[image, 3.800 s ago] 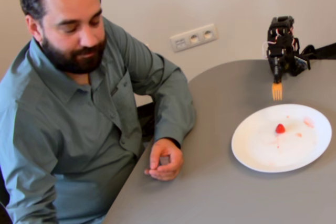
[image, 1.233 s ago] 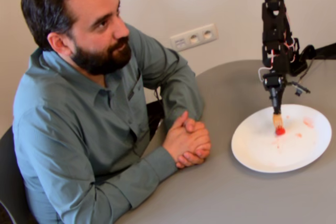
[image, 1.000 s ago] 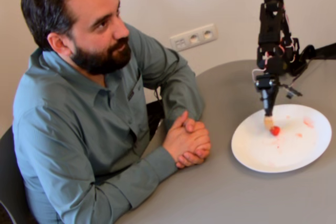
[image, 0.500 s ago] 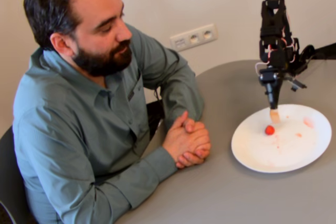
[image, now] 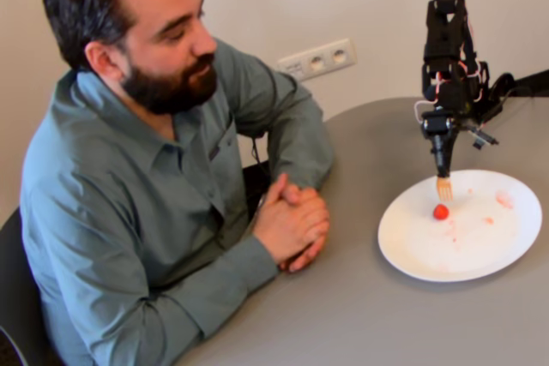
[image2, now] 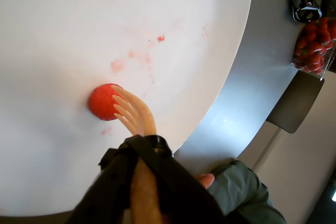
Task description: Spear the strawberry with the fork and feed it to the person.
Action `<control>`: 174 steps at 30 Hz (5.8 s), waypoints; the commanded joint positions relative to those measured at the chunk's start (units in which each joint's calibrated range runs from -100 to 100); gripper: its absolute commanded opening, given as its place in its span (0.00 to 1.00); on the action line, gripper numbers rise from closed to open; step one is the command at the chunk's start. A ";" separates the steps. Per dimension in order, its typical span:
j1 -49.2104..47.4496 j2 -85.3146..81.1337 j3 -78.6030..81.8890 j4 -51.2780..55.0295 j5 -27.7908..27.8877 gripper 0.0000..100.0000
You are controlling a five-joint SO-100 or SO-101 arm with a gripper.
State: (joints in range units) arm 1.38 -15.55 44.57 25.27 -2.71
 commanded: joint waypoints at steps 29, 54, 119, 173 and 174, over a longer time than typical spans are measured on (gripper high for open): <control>1.97 -1.60 4.31 -8.91 1.14 0.01; 1.60 -0.25 9.00 -8.56 -0.12 0.01; 36.68 -1.35 -56.38 10.33 35.28 0.01; 21.38 -20.83 -34.47 21.90 26.05 0.01; 18.77 -21.85 -34.47 25.38 23.58 0.01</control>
State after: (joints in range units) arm 25.12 -33.50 10.33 43.54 25.60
